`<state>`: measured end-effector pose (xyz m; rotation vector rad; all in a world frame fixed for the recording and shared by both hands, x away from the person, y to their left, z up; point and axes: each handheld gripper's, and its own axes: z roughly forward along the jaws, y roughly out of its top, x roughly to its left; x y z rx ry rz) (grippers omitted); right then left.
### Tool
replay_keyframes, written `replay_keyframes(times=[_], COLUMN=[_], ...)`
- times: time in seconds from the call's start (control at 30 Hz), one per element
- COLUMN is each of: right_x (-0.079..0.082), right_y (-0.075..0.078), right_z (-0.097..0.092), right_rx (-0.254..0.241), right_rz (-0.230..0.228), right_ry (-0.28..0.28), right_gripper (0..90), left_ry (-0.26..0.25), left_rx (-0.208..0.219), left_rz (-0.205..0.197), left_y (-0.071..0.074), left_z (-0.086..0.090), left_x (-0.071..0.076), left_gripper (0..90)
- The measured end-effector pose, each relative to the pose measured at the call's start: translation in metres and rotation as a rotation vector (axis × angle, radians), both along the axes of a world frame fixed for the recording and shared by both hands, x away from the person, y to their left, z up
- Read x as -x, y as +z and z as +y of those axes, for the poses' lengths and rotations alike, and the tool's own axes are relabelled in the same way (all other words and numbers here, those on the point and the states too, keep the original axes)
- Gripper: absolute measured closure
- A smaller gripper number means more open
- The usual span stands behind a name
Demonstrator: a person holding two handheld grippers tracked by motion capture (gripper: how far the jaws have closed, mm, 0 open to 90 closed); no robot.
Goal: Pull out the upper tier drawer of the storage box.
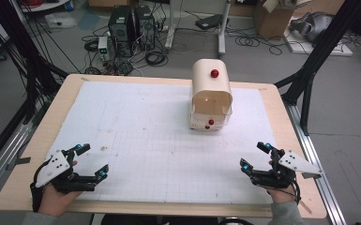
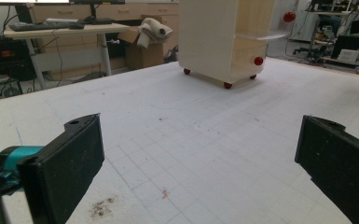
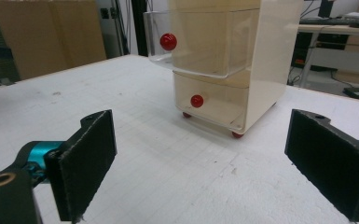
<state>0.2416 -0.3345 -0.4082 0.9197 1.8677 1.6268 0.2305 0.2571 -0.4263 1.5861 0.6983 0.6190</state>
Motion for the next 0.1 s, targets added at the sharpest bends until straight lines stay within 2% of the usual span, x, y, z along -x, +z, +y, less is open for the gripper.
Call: replay_keyframes(times=[0.1], right_x=[-0.0004], right_y=[-0.0004], right_z=[0.0010], right_rx=[-0.002], right_rz=[0.002], right_ry=[0.012], right_gripper=[7.6], left_ry=[-0.002], left_rx=[-0.005], left_rz=[0.001], left_y=[-0.0001], left_z=[-0.0014], left_x=[0.0002], left_gripper=[1.7])
